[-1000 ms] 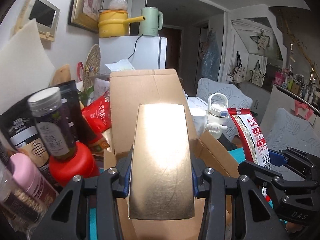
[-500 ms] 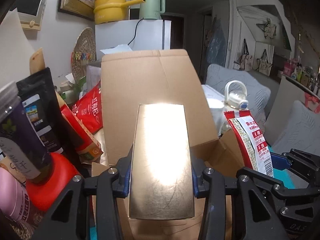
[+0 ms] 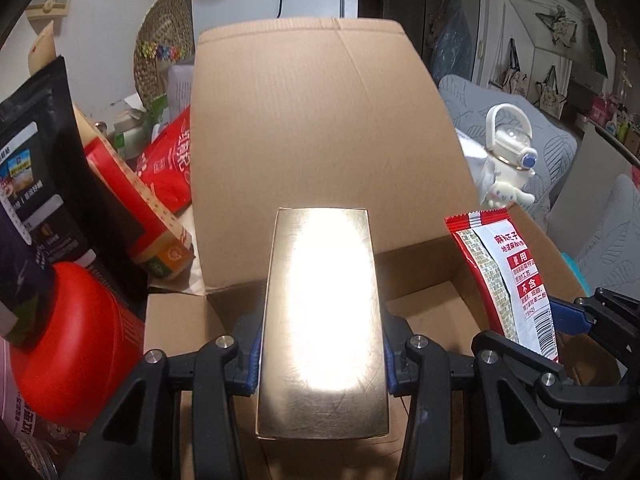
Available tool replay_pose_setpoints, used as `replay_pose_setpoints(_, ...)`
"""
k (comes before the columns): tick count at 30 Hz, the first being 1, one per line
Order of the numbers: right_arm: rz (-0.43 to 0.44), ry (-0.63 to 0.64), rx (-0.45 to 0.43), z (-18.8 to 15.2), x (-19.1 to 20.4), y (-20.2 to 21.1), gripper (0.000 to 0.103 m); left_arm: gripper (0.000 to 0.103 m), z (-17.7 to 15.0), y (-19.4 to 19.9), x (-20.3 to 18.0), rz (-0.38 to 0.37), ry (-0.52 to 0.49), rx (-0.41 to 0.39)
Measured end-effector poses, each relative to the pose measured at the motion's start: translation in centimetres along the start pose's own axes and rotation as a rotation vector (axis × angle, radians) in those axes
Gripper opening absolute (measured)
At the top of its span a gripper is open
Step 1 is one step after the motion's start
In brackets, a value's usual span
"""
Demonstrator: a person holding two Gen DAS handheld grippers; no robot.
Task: Organize snacks
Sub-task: 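Carry the sauce packet into the cardboard box and open the right gripper, then lower the gold box into the cardboard box and open the left gripper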
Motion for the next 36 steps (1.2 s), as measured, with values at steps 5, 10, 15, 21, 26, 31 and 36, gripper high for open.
replay_pose_setpoints(5,-0.022,0.007,0.036,-0.2,0.0,-0.6,0.047,0.048,-0.4,-1.0,0.3,0.015,0.011,0.044)
replay_pose_setpoints(10,-0.036,-0.001,0.057,-0.4,-0.3,-0.6,0.050,0.073,-0.7,-1.3,0.7,0.042,0.022,0.062)
replay_pose_setpoints(15,-0.052,-0.001,0.052,-0.4,-0.5,0.0,0.051,0.077,-0.5,-0.7,0.7,0.055,0.019,0.041)
replay_pose_setpoints(21,-0.074,-0.002,0.023,0.0,-0.6,2.0,0.051,0.077,-0.3,0.3,0.3,0.046,0.022,0.024)
replay_pose_setpoints(26,-0.091,-0.004,-0.014,0.7,-0.5,4.2,0.051,0.077,0.3,1.9,-0.1,0.041,0.019,0.009)
replay_pose_setpoints(31,-0.097,-0.002,-0.063,1.5,0.0,7.0,0.051,0.077,1.4,5.1,-0.8,0.048,-0.001,-0.047)
replay_pose_setpoints(36,-0.103,-0.004,-0.113,2.1,0.4,10.0,0.051,0.077,2.3,8.6,-1.4,0.051,-0.020,-0.098)
Point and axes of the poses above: each gripper's, at about its wrist camera, not at the fingertips, and y roughly against the way its jaws point, x to its left, z to its top, the point moved 7 cm from there along -y, roughly the way its jaws point, and after that the axes turned 4 degrees about y, right-handed, at the moved point
